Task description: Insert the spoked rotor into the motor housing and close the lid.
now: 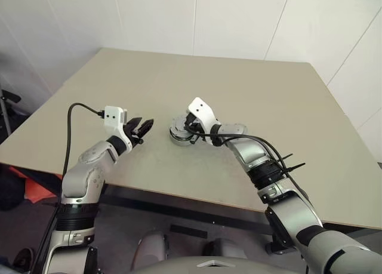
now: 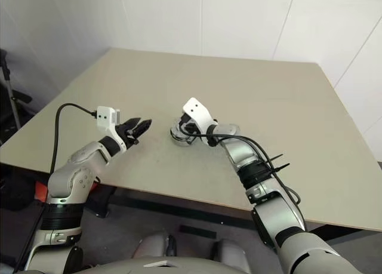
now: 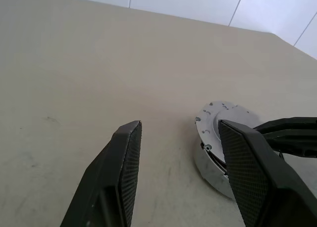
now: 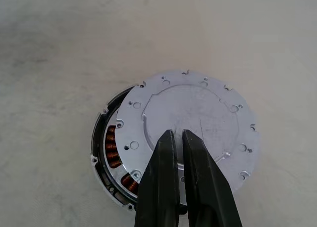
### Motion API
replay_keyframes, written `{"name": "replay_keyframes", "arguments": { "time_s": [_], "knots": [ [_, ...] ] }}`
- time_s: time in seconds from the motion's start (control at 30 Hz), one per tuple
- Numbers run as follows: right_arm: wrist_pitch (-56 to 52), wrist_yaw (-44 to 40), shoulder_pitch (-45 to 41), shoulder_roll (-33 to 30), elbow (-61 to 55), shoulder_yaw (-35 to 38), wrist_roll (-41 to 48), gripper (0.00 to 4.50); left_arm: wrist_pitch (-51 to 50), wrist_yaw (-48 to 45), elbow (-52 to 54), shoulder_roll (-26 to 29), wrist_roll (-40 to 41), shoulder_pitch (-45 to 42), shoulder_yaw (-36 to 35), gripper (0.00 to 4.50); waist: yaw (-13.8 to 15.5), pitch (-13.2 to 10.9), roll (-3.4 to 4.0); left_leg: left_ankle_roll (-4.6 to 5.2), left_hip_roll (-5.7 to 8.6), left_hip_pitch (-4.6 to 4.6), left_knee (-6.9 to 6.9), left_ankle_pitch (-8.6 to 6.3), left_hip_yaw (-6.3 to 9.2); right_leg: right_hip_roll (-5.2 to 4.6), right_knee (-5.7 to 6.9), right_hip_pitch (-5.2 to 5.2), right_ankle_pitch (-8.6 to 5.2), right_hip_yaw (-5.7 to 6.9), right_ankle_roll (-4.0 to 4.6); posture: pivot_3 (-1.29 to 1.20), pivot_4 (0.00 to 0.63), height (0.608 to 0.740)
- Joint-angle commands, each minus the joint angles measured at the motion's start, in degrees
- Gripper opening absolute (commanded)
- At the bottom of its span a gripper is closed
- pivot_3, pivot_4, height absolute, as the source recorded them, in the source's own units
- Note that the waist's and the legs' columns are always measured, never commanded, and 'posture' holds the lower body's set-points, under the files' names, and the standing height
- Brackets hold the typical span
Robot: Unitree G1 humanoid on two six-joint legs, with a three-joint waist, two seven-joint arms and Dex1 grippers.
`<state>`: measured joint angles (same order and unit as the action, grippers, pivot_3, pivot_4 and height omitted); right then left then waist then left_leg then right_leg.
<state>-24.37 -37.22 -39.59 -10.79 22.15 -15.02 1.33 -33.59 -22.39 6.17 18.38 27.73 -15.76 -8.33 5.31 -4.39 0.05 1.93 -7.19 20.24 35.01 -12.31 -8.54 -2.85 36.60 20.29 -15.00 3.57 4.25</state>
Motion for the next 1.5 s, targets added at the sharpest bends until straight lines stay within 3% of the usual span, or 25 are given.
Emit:
{"name": "replay_keyframes", "arguments": {
  "time_s": [0.03, 0.1, 0.27, 0.47, 1.0, 1.37, 1.5],
  "knots": [
    [4.2, -0.9, -1.6, 1.3, -3.7, 3.9, 3.7, 0.42, 0.9, -0.4, 1.0, 0.4, -0.4, -1.0, -0.3, 2.60, 0.0, 0.0, 0.00, 0.00, 0.00, 0.05, -0.01, 0.00, 0.00, 0.00, 0.00, 0.04, 0.00, 0.00, 0.00, 0.00, 0.000, 0.740],
    [9.1, -0.5, -1.0, 1.0, -2.5, 3.2, 1.9, 0.81, 1.0, -0.5, 0.8, 0.4, -0.5, -1.3, -0.2, 2.60, 0.0, 0.0, -0.01, 0.02, 0.00, 0.14, -0.02, -0.01, -0.01, 0.00, -0.01, 0.12, 0.00, 0.00, 0.01, 0.00, 0.000, 0.740],
    [13.7, 0.9, -0.2, 1.2, 0.8, 2.9, 0.2, 2.42, 1.3, -0.8, 0.4, 0.5, -0.7, -1.5, -0.2, 2.60, 0.0, 0.0, -0.01, 0.04, 0.00, 0.81, 0.04, -0.01, -0.01, 0.00, -0.01, 0.70, 0.02, 0.02, 0.02, 0.00, 0.000, 0.740],
    [17.2, 4.5, -1.4, 1.7, 7.6, 4.0, -1.5, 4.42, 1.2, -1.0, 0.4, 0.4, -0.9, -1.5, -0.2, 2.60, 0.0, 0.0, -0.01, 0.06, 0.00, 0.88, 0.04, -0.02, -0.01, 0.00, -0.02, 0.76, 0.02, 0.03, 0.02, 0.00, 0.000, 0.740],
    [18.6, 2.0, 0.0, 3.1, 8.4, 2.2, -3.2, 4.47, 0.8, -1.0, 0.2, 0.9, -1.3, -1.4, -0.8, 2.60, -0.1, 0.0, -0.01, 0.06, -0.01, 0.86, 0.04, -0.02, -0.02, 0.00, -0.01, 0.75, 0.02, 0.03, 0.02, 0.00, 0.000, 0.740],
    [19.9, 4.7, -1.3, 4.7, 17.3, 3.2, -4.1, 4.47, 0.7, -1.1, 0.2, 1.1, -1.5, -1.6, -0.5, 2.60, -0.2, 0.0, -0.01, 0.04, -0.02, 0.69, 0.04, -0.01, -0.02, 0.00, 0.01, 0.62, 0.03, 0.03, 0.04, 0.00, 0.000, 0.740],
    [19.7, 3.6, -1.2, 4.6, 17.0, 3.5, -3.6, 3.59, 0.8, -1.2, 0.2, 1.2, -1.6, -1.5, -0.5, 2.60, -0.2, 0.0, -0.01, 0.02, -0.02, 0.63, 0.04, 0.00, -0.02, 0.00, 0.01, 0.57, 0.04, 0.03, 0.06, 0.00, 0.000, 0.740]
  ]
}}
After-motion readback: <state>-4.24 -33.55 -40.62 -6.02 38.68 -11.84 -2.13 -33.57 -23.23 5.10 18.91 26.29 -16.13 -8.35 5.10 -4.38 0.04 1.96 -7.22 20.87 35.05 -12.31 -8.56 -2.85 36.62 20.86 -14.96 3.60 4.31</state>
